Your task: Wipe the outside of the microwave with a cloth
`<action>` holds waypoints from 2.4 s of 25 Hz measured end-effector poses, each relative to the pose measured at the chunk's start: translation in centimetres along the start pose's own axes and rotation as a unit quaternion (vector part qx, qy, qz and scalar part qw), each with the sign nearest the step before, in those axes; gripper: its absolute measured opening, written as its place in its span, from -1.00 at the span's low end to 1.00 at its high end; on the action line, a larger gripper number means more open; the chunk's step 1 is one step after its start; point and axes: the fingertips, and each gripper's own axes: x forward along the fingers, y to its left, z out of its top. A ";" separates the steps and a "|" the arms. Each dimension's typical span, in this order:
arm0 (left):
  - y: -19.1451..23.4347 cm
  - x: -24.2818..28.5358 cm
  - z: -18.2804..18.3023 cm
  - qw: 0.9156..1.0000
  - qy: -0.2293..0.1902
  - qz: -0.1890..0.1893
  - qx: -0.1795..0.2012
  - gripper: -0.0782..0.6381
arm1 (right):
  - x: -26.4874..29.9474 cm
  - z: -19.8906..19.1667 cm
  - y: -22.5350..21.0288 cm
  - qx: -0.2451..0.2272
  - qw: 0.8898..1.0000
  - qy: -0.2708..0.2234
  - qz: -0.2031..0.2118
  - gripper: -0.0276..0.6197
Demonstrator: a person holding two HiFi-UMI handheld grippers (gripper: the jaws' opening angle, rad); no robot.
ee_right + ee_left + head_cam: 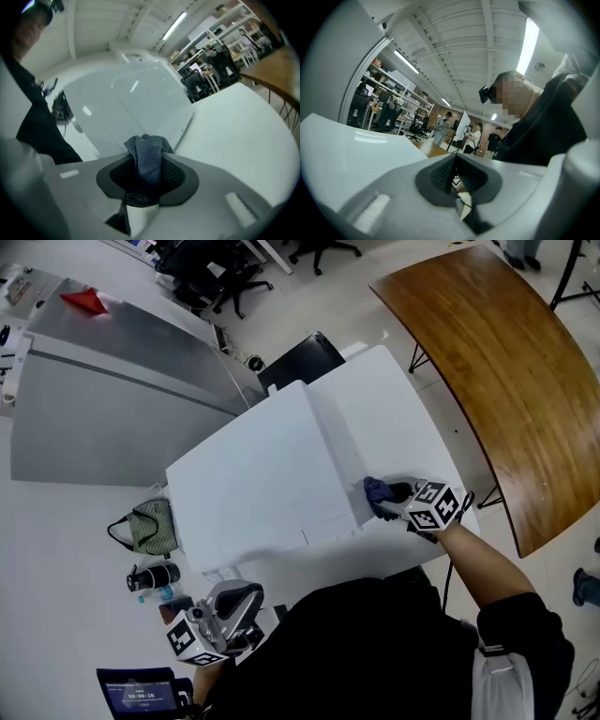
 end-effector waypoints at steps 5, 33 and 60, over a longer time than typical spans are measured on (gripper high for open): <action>0.0 -1.3 0.1 1.000 -0.014 0.019 0.008 -0.77 | 1.7 -3.0 -2.1 -0.151 0.970 0.168 -0.090 -0.58; -19.2 -29.7 -6.2 0.989 -0.111 -0.067 0.065 -0.77 | -9.0 3.8 47.7 -0.071 0.971 -0.221 0.057 -0.45; -36.8 -31.6 -14.1 0.983 -0.154 -0.037 0.092 -0.77 | -17.7 -8.2 61.6 -0.151 0.967 -0.177 0.104 -0.43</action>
